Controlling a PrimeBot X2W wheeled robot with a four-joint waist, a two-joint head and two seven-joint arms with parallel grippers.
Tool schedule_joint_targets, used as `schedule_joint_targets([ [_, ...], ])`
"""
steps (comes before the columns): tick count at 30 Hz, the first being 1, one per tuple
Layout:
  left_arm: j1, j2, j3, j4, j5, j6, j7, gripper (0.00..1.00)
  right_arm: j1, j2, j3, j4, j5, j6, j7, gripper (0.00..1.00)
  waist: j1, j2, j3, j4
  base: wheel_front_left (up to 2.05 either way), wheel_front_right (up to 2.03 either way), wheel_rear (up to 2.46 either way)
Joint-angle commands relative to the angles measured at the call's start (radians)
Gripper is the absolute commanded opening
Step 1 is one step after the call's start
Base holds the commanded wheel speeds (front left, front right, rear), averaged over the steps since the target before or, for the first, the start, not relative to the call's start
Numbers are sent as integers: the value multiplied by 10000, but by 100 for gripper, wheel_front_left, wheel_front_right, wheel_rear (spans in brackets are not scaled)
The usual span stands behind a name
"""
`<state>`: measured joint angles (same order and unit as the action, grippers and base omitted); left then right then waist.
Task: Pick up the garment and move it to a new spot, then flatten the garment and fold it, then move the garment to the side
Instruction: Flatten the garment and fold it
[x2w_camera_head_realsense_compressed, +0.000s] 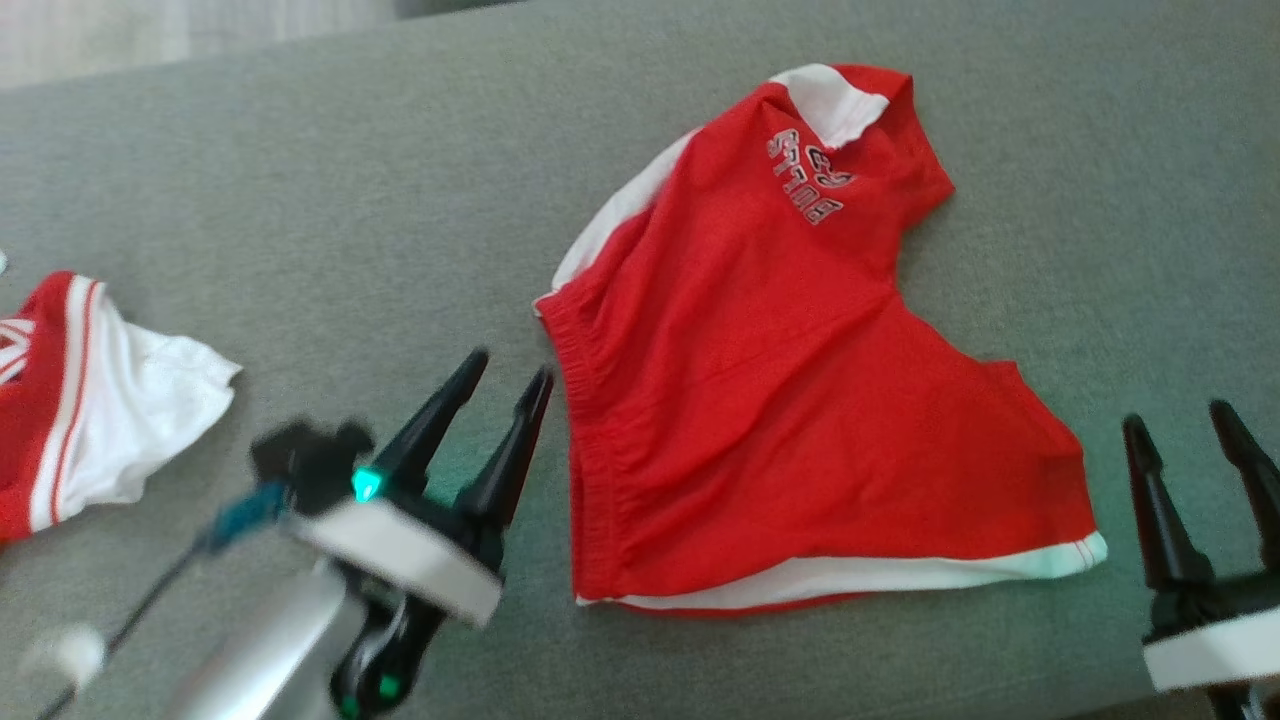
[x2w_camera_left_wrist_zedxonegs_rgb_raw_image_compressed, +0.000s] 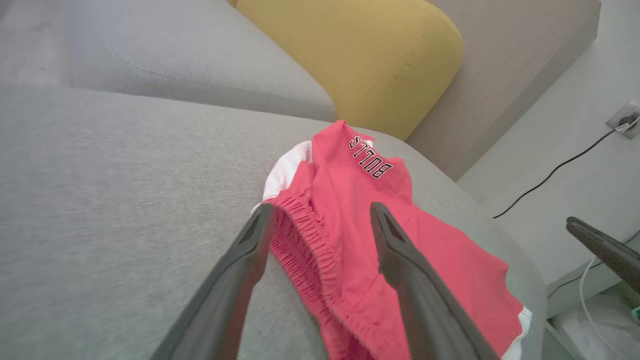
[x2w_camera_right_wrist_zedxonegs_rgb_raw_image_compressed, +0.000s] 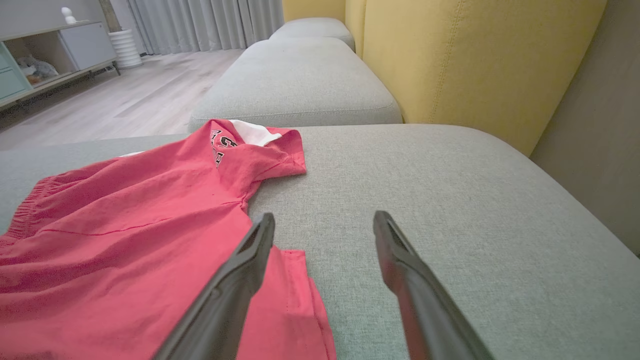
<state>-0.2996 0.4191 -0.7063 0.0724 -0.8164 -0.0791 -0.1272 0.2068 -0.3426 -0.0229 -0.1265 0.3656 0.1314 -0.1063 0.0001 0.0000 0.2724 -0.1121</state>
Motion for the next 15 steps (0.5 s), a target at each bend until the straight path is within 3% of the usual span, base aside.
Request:
schedule_joint_targets([
  [1, -762, -76, 404, 32, -475, -153, 378, 100, -339, -180, 211, -248, -105, -7, -139, 100, -1, 0, 240, -175, 0, 0, 0],
  [7, -1798, -399, 368, 1114, -1819, -377, 1792, 100, -768, -20, 346, -29, -282, -7, -381, 100, -1, 0, 631, -557, 0, 0, 0],
  [13, -2249, -404, 388, 1628, -2047, -433, 1976, 100, -949, 96, 402, 215, -323, -7, -630, 100, -1, 0, 754, -814, 0, 0, 0],
  [14, -2313, -404, 375, 1665, -2056, -445, 1955, 96, -959, 106, 425, 251, -330, -7, -660, 100, -1, 0, 753, -845, 0, 0, 0],
  [15, -2374, -416, 391, 1706, -2074, -454, 1894, 52, -988, 120, 441, 290, -322, -7, -683, 100, -1, 0, 751, -878, 0, 0, 0],
])
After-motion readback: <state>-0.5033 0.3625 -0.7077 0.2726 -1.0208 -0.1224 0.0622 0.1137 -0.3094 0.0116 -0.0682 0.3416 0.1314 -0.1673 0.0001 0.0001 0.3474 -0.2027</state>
